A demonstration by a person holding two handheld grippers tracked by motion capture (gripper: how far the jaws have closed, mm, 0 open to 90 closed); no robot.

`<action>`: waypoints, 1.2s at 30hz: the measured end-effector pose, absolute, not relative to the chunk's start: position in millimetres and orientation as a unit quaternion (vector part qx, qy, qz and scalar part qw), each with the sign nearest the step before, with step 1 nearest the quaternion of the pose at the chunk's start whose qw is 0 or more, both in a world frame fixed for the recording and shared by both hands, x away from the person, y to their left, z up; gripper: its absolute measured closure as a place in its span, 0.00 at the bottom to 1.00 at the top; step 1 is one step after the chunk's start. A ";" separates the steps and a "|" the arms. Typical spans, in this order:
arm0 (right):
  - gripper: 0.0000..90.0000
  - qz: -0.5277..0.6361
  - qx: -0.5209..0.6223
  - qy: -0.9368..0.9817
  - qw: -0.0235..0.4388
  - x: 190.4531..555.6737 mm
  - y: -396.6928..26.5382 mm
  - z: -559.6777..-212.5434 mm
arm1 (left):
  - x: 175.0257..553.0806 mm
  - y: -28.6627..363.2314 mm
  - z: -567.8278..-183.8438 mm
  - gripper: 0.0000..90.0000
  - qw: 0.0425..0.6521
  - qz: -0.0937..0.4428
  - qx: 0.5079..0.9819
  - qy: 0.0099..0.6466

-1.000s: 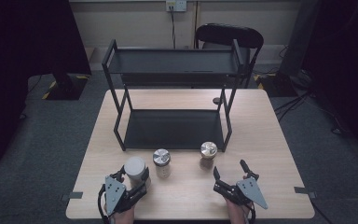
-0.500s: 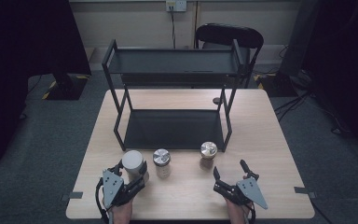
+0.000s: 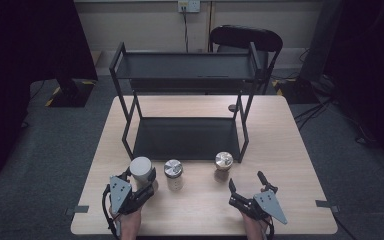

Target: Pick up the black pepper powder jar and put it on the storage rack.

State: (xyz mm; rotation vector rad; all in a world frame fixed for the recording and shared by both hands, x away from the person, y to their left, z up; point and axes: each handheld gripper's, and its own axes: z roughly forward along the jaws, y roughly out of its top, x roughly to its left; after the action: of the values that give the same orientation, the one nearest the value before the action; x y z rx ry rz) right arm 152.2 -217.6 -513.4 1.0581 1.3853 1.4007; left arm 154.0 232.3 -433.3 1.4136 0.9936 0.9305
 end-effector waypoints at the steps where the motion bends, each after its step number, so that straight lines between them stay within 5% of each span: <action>1: 0.03 0.563 0.425 0.557 0.437 152.3 -217.7 -513.4 | 155.1 232.0 -432.9 0.38 0.556 0.394 0.598 0.422; 36: 0.03 0.565 0.425 0.557 0.436 152.1 -218.6 -513.7 | 201.3 224.5 -418.5 0.38 0.529 0.394 0.609 0.440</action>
State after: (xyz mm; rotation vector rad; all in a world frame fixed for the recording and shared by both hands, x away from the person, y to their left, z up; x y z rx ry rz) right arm 152.1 -218.6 -513.7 1.0566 1.3857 1.4069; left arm 201.3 224.5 -418.5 1.4548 1.0506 0.9416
